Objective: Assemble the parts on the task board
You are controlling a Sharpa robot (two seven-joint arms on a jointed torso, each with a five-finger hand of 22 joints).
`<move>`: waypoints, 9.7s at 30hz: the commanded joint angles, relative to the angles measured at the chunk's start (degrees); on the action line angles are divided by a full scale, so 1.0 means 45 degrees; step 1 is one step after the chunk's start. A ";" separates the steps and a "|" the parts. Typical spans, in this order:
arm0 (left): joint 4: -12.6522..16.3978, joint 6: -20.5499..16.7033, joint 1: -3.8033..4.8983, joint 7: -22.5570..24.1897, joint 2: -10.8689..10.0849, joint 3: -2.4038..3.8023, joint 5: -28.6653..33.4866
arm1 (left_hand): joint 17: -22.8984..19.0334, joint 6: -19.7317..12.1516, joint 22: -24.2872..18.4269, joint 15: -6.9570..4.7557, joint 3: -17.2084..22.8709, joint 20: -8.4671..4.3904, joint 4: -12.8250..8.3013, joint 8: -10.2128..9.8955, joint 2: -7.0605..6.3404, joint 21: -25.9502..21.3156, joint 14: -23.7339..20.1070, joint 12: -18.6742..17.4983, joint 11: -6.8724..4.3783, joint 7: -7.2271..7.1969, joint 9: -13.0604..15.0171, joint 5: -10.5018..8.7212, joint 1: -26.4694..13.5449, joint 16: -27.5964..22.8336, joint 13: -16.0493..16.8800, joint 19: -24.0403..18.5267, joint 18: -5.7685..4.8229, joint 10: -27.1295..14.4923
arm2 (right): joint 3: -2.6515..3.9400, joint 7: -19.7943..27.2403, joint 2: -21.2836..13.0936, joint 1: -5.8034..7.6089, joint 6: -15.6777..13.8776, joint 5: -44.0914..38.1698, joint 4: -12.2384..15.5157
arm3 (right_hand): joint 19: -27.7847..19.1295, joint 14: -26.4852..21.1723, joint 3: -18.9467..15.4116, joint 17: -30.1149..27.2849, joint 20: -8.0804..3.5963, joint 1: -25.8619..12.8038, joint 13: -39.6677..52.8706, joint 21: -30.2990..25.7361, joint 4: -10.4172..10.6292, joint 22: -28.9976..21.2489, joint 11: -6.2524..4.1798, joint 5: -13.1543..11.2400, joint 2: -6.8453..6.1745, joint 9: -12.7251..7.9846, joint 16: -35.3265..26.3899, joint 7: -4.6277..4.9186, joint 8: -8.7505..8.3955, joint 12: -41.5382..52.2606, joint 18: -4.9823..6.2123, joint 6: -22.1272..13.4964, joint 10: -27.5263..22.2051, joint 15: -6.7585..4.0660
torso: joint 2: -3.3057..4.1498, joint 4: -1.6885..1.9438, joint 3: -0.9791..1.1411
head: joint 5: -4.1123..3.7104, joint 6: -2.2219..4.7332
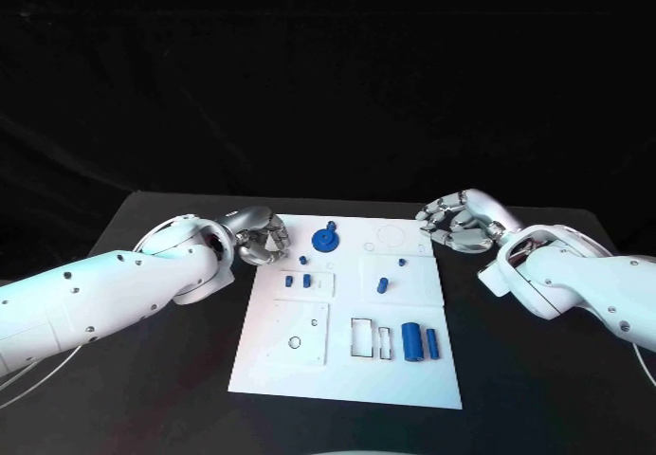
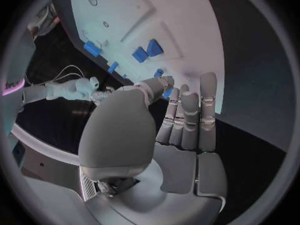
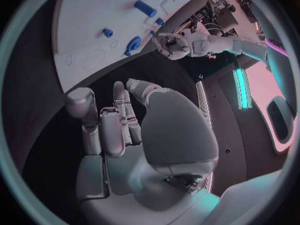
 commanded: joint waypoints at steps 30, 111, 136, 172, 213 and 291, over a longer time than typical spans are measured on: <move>0.1051 -0.1207 -0.0002 0.7432 -0.1134 -0.0007 1.7006 | -0.1404 -0.0074 -0.0946 -0.0145 -0.1272 -0.0075 0.0595 0.0155 0.0695 -0.1450 -0.1003 0.2190 -0.0269 -0.0063 -0.0005 -0.0064 -0.0688 -0.0889 0.0909 -0.0303 0.0142 0.0477 | -0.0046 -0.3894 0.0973 -0.0215 0.2560 -0.9470 0.0159 | 0.0371 0.0364 0.0762 0.0501 0.0170 -0.0752 -0.3016 0.0531 -0.0828 0.0768 0.0181 -0.0833 -0.0573 -0.0188 0.0209 0.0027 -0.0236 -0.3666 0.0075 0.0493 0.1140 0.0208 | 0.0065 0.0017 -0.0053 | -0.1290 0.0204; 0.1091 -0.1031 -0.0001 0.6577 -0.0994 -0.0020 1.6796 | -0.1541 -0.0360 -0.1124 -0.0070 -0.1185 -0.0054 0.0340 0.0132 0.0859 -0.1680 -0.1159 0.2611 -0.0137 0.0106 -0.0048 0.0010 -0.0254 -0.0911 0.1063 -0.0142 0.0130 -0.0071 | -0.0170 -0.4575 0.1529 -0.0750 0.1390 -1.1546 0.0309 | 0.1254 0.0538 0.1973 0.1168 -0.0166 -0.0283 -0.3445 0.2226 -0.1947 0.2422 -0.0333 -0.1489 0.0602 0.0025 0.0603 -0.0424 0.0289 -0.3844 -0.0262 0.1843 0.2973 -0.0262 | 0.0028 -0.0004 -0.0011 | -0.1242 0.0048; 0.1042 -0.0940 -0.0001 0.6515 -0.0989 -0.0030 1.6790 | -0.1579 -0.0442 -0.1153 -0.0038 -0.1196 -0.0028 0.0348 0.0108 0.0839 -0.1732 -0.1215 0.2658 -0.0100 0.0141 -0.0066 0.0010 -0.0290 -0.0947 0.1071 -0.0170 0.0126 -0.0184 | -0.0053 -0.4454 0.0973 -0.0603 0.0988 -1.1059 0.0943 | 0.1227 0.0531 0.1956 0.1141 -0.0153 -0.0464 -0.3456 0.2233 -0.1993 0.2457 -0.0333 -0.1608 0.0467 0.0050 0.0594 -0.0427 0.0308 -0.3887 -0.0261 0.1881 0.3009 -0.0254 | 0.0040 0.0014 -0.0022 | -0.1239 0.0073; 0.0851 -0.0879 -0.0001 0.6496 -0.0730 -0.0030 1.6787 | -0.1598 -0.0489 -0.1170 -0.0020 -0.1203 -0.0014 0.0353 0.0095 0.0830 -0.1760 -0.1241 0.2682 -0.0081 0.0158 -0.0076 0.0009 -0.0311 -0.0961 0.1074 -0.0184 0.0126 -0.0252 | 0.0092 -0.4065 0.2026 -0.0605 0.0263 -1.0691 0.2960 | 0.1206 0.0531 0.1967 0.1154 -0.0152 -0.0484 -0.3460 0.2214 -0.2025 0.2455 -0.0345 -0.1605 0.0453 0.0056 0.0599 -0.0439 0.0309 -0.3907 -0.0254 0.1884 0.3015 -0.0258 | 0.0010 0.0043 -0.0059 | -0.0049 0.0033; 0.0626 -0.0767 0.0007 0.6365 -0.0349 -0.0037 1.6641 | -0.1615 -0.0524 -0.1187 -0.0003 -0.1212 0.0003 0.0371 0.0092 0.0834 -0.1788 -0.1265 0.2715 -0.0062 0.0172 -0.0082 0.0007 -0.0341 -0.0971 0.1081 -0.0197 0.0124 -0.0309 | -0.0127 -0.3479 0.3785 -0.2450 0.0620 -1.0236 0.1982 | 0.1143 0.0522 0.1999 0.1119 -0.0153 -0.0494 -0.3466 0.2115 -0.2055 0.2387 -0.0330 -0.1550 0.0490 0.0055 0.0583 -0.0420 0.0288 -0.3935 -0.0226 0.1847 0.3002 -0.0257 | 0.0045 0.0000 -0.0025 | 0.1219 -0.0771; 0.0621 -0.0663 0.0007 0.6197 -0.0459 -0.0051 1.6599 | -0.1623 -0.0535 -0.1195 0.0003 -0.1216 0.0010 0.0378 0.0094 0.0836 -0.1802 -0.1275 0.2734 -0.0057 0.0175 -0.0084 0.0007 -0.0352 -0.0974 0.1084 -0.0202 0.0125 -0.0332 | -0.0004 -0.3472 0.2280 -0.2041 -0.0030 -0.9770 0.2654 | 0.0475 0.0341 0.1750 0.0610 0.0265 -0.1327 -0.3936 0.1037 -0.2003 0.1727 0.0245 -0.1383 -0.0026 -0.0469 0.0343 0.0041 -0.0869 -0.4776 0.0001 0.0242 0.1412 0.0225 | 0.0001 -0.0046 -0.0023 | 0.1059 -0.0638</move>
